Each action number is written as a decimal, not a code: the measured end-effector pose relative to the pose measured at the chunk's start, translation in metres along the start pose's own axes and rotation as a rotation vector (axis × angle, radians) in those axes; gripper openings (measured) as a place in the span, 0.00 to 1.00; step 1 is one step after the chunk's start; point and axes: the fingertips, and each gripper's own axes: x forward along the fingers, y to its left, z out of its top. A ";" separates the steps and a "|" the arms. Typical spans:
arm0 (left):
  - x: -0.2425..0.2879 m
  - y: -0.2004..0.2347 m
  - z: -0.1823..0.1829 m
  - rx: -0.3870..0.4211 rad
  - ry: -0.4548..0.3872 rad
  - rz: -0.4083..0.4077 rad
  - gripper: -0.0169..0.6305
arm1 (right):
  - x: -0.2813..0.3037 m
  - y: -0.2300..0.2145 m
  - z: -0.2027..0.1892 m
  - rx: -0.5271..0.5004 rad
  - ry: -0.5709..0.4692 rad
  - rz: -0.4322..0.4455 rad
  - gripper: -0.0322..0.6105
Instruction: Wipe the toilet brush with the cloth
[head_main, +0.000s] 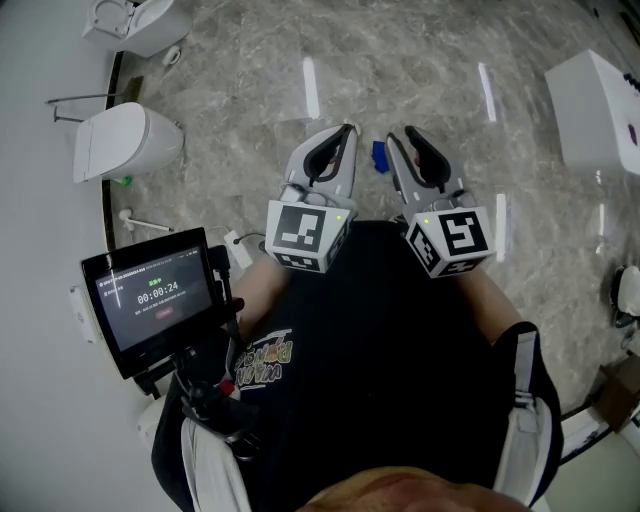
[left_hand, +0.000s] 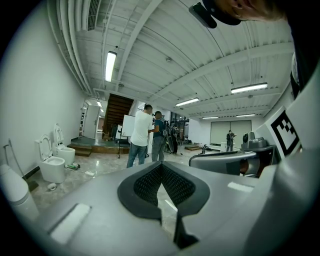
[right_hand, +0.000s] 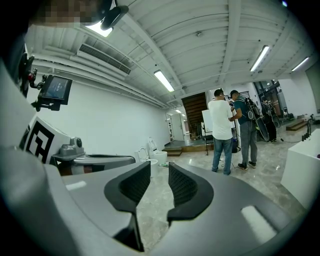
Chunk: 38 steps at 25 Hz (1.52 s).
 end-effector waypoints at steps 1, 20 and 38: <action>0.000 0.000 0.000 0.000 0.001 0.000 0.04 | 0.000 0.000 0.000 0.002 0.000 0.002 0.23; 0.000 0.001 0.000 0.001 0.002 0.001 0.04 | 0.001 0.001 0.001 -0.006 -0.006 0.008 0.20; 0.000 0.002 0.001 0.005 -0.003 0.005 0.04 | 0.002 0.002 0.003 -0.016 -0.011 0.012 0.18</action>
